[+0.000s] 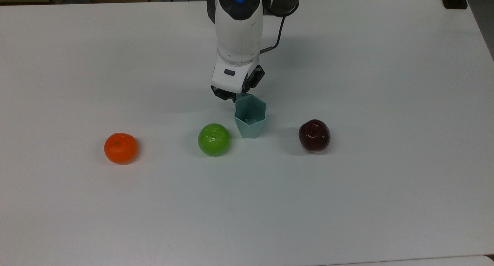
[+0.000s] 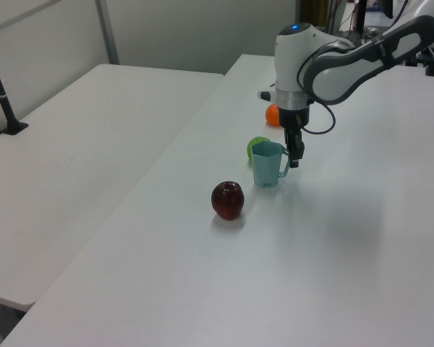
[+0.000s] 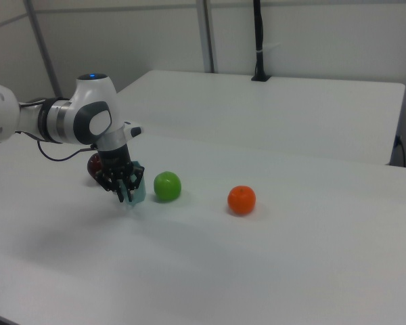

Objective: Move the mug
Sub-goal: 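Close the gripper on the teal mug's rim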

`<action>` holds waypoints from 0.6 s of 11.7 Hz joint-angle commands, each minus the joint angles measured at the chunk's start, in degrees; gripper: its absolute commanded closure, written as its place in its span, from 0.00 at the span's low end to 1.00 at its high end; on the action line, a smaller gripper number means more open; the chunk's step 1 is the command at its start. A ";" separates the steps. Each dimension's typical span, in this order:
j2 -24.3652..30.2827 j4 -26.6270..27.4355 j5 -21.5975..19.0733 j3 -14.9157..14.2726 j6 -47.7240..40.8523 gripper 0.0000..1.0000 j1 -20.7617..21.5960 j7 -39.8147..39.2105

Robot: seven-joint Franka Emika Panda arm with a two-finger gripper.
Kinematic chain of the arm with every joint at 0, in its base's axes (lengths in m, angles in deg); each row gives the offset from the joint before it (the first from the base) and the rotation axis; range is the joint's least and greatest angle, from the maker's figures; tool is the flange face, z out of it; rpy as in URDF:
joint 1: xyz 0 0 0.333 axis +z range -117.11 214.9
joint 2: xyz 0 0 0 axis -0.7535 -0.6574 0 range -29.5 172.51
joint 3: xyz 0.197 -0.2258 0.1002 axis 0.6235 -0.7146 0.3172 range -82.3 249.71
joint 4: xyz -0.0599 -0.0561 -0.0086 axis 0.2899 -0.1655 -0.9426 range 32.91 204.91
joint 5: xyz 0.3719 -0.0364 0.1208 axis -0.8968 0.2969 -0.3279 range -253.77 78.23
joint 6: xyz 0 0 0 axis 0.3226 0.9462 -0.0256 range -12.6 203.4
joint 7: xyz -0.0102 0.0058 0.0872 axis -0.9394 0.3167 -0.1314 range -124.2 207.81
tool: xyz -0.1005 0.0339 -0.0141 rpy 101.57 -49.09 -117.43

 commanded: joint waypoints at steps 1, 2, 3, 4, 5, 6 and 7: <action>0.68 0.94 0.96 -0.28 1.67 0.89 0.64 1.37; 0.94 0.94 0.96 -0.28 1.58 0.91 0.64 1.46; 1.55 0.94 0.88 -0.28 1.14 0.91 0.55 1.46; 2.95 0.94 0.70 -0.28 0.70 0.91 0.11 1.46; 4.36 0.85 0.18 -0.28 0.53 0.91 -0.41 1.55; 5.59 0.42 -0.09 -0.28 -0.69 0.91 -1.55 1.46; 6.82 -0.46 -0.53 -0.45 -2.01 0.91 -2.26 1.37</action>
